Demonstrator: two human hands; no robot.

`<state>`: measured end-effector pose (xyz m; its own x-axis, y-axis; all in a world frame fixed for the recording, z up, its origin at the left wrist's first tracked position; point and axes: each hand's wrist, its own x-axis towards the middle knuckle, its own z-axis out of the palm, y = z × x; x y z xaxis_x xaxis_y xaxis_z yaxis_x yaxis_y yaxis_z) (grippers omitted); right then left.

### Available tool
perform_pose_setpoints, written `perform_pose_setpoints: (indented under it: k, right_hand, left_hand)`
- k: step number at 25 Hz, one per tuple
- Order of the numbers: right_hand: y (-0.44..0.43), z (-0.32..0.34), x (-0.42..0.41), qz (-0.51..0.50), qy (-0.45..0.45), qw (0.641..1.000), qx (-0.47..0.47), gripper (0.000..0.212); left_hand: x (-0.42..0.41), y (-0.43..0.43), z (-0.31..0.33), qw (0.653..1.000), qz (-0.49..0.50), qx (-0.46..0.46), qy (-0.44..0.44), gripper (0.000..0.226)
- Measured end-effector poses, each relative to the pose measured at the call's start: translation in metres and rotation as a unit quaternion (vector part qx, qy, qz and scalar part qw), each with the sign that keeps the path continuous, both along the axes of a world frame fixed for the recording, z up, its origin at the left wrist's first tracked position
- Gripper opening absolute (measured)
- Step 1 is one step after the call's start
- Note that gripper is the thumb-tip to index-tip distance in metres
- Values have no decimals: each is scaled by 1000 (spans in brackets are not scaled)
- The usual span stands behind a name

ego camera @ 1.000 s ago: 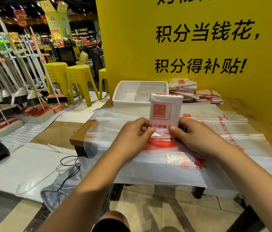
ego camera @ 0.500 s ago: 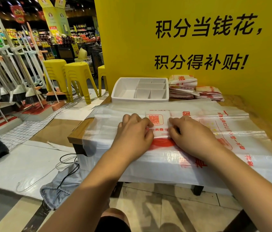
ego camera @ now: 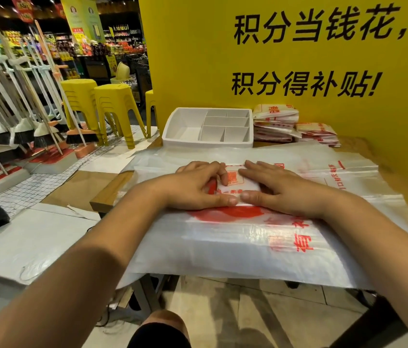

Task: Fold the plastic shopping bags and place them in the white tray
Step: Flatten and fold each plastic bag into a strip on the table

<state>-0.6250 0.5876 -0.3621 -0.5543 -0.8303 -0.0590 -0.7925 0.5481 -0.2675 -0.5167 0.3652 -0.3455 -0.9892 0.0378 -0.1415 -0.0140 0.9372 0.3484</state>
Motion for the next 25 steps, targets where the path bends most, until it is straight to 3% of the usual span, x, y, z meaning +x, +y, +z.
perform_pose_setpoints:
  k: [3,7,15,20,23,25]
  right_hand:
    - [9,2,-14,11,-41,999,8,91]
    - [8,2,-26,12,-69,997,17,100]
    - [5,6,-21,1,-91,995,30,104]
    - [-1,22,-14,-14,-54,997,55,106]
    - [4,37,-6,-23,-33,998,40,89]
    - [12,42,4,-86,19,996,7,75]
  left_hand:
    - [-1,-3,3,999,12,20,-28,65]
    - [-7,0,10,998,17,-16,-60,108]
    - [-13,10,20,993,29,-49,-102,114]
    - [5,21,13,994,35,-87,61,81]
    - [18,35,4,989,0,-89,114,56]
    - [22,38,-2,990,-20,-64,126,45]
